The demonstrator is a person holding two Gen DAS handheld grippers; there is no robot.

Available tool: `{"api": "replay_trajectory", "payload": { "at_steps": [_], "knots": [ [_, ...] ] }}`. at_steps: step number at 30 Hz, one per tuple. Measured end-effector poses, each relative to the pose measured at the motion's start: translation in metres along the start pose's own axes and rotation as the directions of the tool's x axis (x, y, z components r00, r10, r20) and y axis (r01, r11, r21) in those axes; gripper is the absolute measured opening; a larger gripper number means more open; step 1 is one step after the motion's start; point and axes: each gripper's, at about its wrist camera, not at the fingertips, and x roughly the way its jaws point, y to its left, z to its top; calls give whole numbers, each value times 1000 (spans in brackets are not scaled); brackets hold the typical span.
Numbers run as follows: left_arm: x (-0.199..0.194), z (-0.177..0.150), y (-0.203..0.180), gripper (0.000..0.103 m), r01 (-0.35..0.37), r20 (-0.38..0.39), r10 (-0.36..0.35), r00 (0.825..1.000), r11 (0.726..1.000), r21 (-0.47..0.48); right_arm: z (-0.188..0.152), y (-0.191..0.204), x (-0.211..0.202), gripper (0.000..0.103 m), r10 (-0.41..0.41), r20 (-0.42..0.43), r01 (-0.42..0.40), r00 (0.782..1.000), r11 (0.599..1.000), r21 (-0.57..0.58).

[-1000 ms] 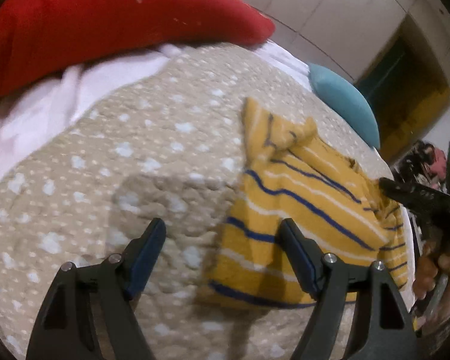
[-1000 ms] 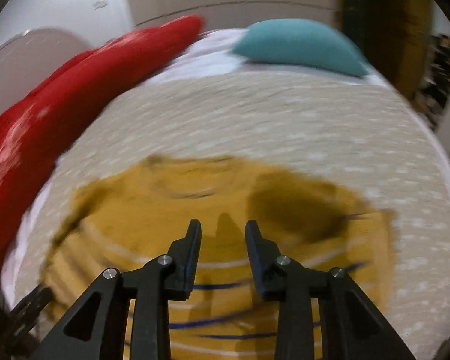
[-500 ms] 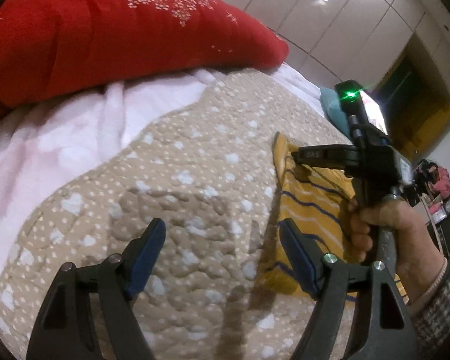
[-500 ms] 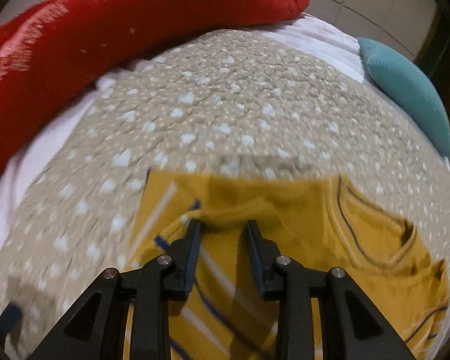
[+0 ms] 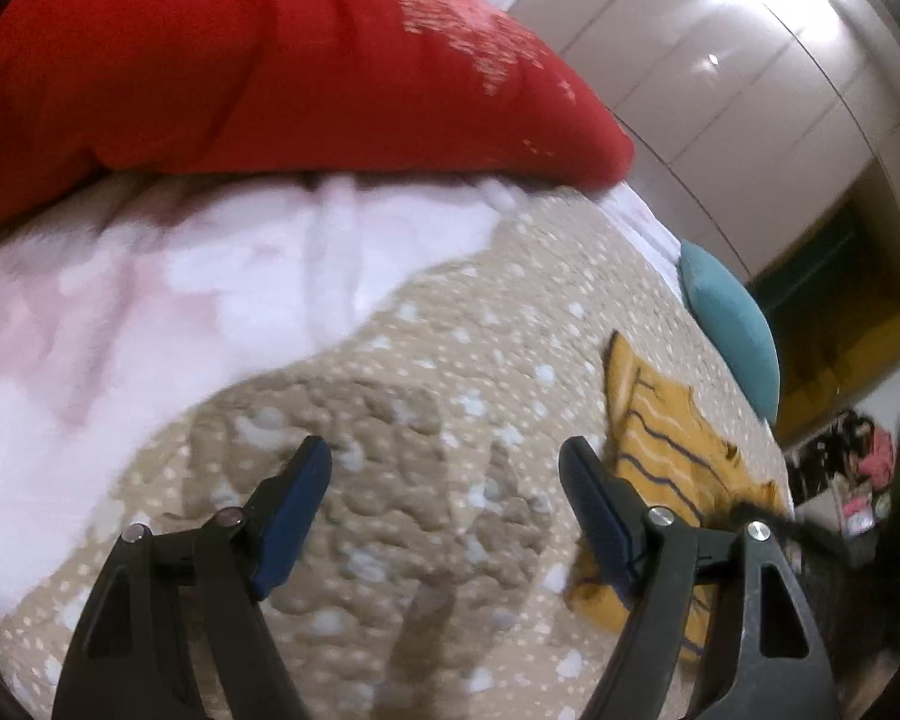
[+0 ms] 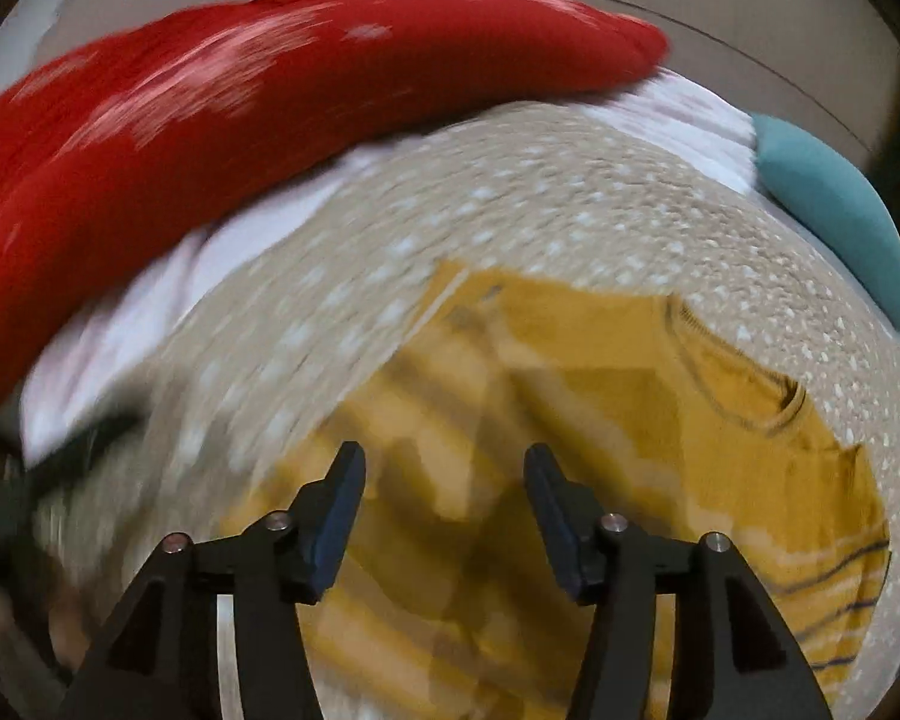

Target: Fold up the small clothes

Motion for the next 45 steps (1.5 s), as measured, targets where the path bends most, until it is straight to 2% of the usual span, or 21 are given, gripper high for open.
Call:
{"api": "replay_trajectory", "payload": {
  "at_steps": [3,8,11,17,18,19,20,22,24,27,29,31,33,35,37,38,40,42,45],
  "knots": [
    [-6,0,7,77,-9,23,9,1000,1000,-23,-31,27,-10,66,-38,35,42,999,991,-130],
    [-16,2,13,77,-18,68,21,997,999,-51,-54,65,7,69,-123,68,138,990,940,-311],
    [-18,3,19,77,-16,68,21,997,997,-72,-56,78,24,69,-236,110,260,965,897,-357],
    [-19,4,24,77,-8,64,14,998,996,-90,-47,89,53,67,-305,145,337,941,873,-353],
    [-19,4,23,78,-10,64,15,998,996,-89,-45,91,55,66,-308,149,341,940,876,-342],
    [-19,4,23,78,-10,63,15,998,996,-88,-42,90,58,58,-296,140,327,945,888,-323],
    [-19,4,23,78,-10,63,15,998,996,-87,-40,90,60,41,-287,131,314,949,897,-312],
    [-19,3,22,78,-11,65,16,998,996,-84,-36,89,61,24,-298,125,322,946,905,-279],
    [-20,3,20,78,-13,73,19,997,997,-82,-31,81,56,20,-269,118,290,956,930,-226],
    [-22,-1,14,78,-16,81,23,996,997,-75,-20,48,31,17,-177,131,187,975,980,-65],
    [-26,-5,4,78,-16,94,20,995,999,-45,-16,22,5,16,-146,171,140,974,989,46],
    [-30,-11,-12,78,-8,109,8,994,1000,5,-17,-25,-33,16,-134,233,86,963,975,204],
    [-33,-18,-31,78,4,111,-10,994,998,60,-32,-77,-66,15,-130,282,25,951,937,349],
    [-34,-28,-52,78,36,81,-45,996,994,107,-63,-140,-97,15,-161,321,-22,933,865,501],
    [-34,-41,-77,78,99,28,-105,994,982,159,-110,-196,-119,15,-210,326,-51,922,769,638],
    [-34,-47,-88,78,118,7,-121,993,976,182,-142,-225,-124,15,-223,308,-65,925,706,705],
    [-31,-63,-116,78,146,-40,-141,989,958,246,-184,-254,-118,15,-215,264,-73,940,630,773],
    [-26,-75,-139,78,157,-79,-140,987,941,298,-219,-269,-106,15,-190,225,-77,956,576,814],
    [-15,-96,-179,78,176,-156,-125,980,909,379,-254,-279,-88,15,-114,271,-177,956,514,839]
  ]
}}
